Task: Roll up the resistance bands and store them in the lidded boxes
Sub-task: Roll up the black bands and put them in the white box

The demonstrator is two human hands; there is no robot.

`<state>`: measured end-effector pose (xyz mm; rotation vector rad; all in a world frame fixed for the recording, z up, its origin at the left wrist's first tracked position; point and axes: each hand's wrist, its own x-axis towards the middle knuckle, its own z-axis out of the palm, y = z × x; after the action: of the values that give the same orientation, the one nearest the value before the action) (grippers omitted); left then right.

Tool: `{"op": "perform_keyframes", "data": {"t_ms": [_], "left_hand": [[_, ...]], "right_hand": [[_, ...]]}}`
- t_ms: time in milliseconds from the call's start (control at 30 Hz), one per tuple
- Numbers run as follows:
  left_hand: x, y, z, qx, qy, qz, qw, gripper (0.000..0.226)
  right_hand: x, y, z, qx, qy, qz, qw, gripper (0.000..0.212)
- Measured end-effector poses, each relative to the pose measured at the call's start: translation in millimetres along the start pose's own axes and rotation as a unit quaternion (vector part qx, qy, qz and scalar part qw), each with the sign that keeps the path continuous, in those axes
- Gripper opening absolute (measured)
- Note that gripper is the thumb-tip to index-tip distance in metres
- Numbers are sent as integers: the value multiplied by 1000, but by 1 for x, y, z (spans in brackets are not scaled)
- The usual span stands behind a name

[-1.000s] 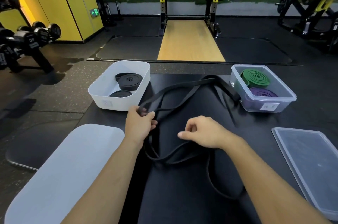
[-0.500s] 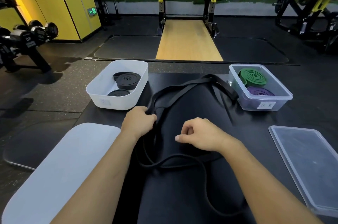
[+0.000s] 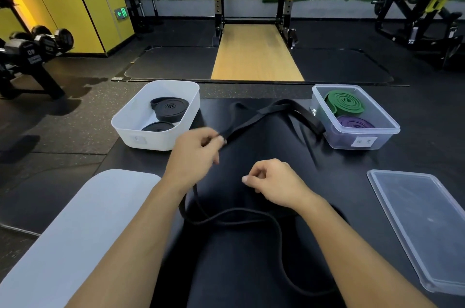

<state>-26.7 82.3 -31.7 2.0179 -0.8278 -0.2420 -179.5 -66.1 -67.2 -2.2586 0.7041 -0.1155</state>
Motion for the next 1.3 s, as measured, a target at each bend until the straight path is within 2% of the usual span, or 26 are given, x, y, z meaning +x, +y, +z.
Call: {"op": "perform_keyframes", "data": {"t_ms": [67, 100, 167, 267, 333, 400, 467, 500, 533, 600, 633, 667, 733, 800, 933, 967, 1067, 1167, 1233, 1300], "left_hand": [[-2, 0, 1, 121, -133, -74, 981, 26], [-3, -2, 2, 168, -143, -106, 970, 26], [-2, -2, 4, 213, -89, -134, 964, 30], [-1, -3, 8, 294, 26, -87, 952, 37], [2, -9, 10, 270, 74, -59, 958, 46], [8, -17, 12, 221, 30, -70, 972, 64], [11, -23, 15, 240, -43, -90, 966, 85], [11, -23, 16, 256, -66, -90, 960, 87], [12, -24, 17, 260, -74, -86, 959, 81], [13, -26, 19, 225, -67, -54, 971, 47], [12, -26, 20, 206, -56, -31, 976, 30], [11, -25, 22, 199, -30, -3, 980, 23], [8, -21, 24, 180, 71, 38, 980, 22], [10, -19, 20, 167, 147, 26, 975, 23], [14, -22, 15, 269, 51, -102, 956, 18], [14, -22, 16, 275, 49, -105, 954, 17], [15, -20, 20, 292, 49, -87, 951, 34], [18, -22, 22, 303, 34, -77, 949, 42], [22, -26, 23, 320, 19, -75, 944, 37], [26, -27, 22, 319, 23, -76, 945, 19]], "right_hand": [[0, 0, 1, 6, 9, 8, 1000, 23], [-1, -1, 1, 8, 11, 10, 1000, 23], [-2, -2, 1, 12, 10, 12, 1000, 23], [-3, -2, -1, 19, 5, 12, 1000, 21], [-2, -1, -2, 26, 6, 12, 1000, 21], [-3, 0, -2, 45, 18, 20, 999, 21], [-1, 3, -1, 59, 57, 35, 996, 20], [1, 5, -1, 51, 90, 44, 994, 17], [4, 8, -2, 33, 129, 54, 990, 14], [9, 14, -7, 10, 191, 70, 979, 11], [13, 18, -10, 17, 200, 74, 977, 18], [15, 21, -12, 34, 196, 77, 977, 25], [17, 27, -14, 58, 188, 75, 978, 27], [16, 30, -14, 58, 189, 71, 978, 20], [13, 36, -13, 60, 190, 60, 978, 4], [13, 36, -13, 59, 189, 58, 979, 3], [14, 36, -15, 63, 183, 57, 979, 3], [14, 36, -16, 57, 179, 56, 981, 3], [14, 37, -16, 58, 179, 49, 981, 2], [16, 40, -18, 53, 188, 36, 980, 12]]}}
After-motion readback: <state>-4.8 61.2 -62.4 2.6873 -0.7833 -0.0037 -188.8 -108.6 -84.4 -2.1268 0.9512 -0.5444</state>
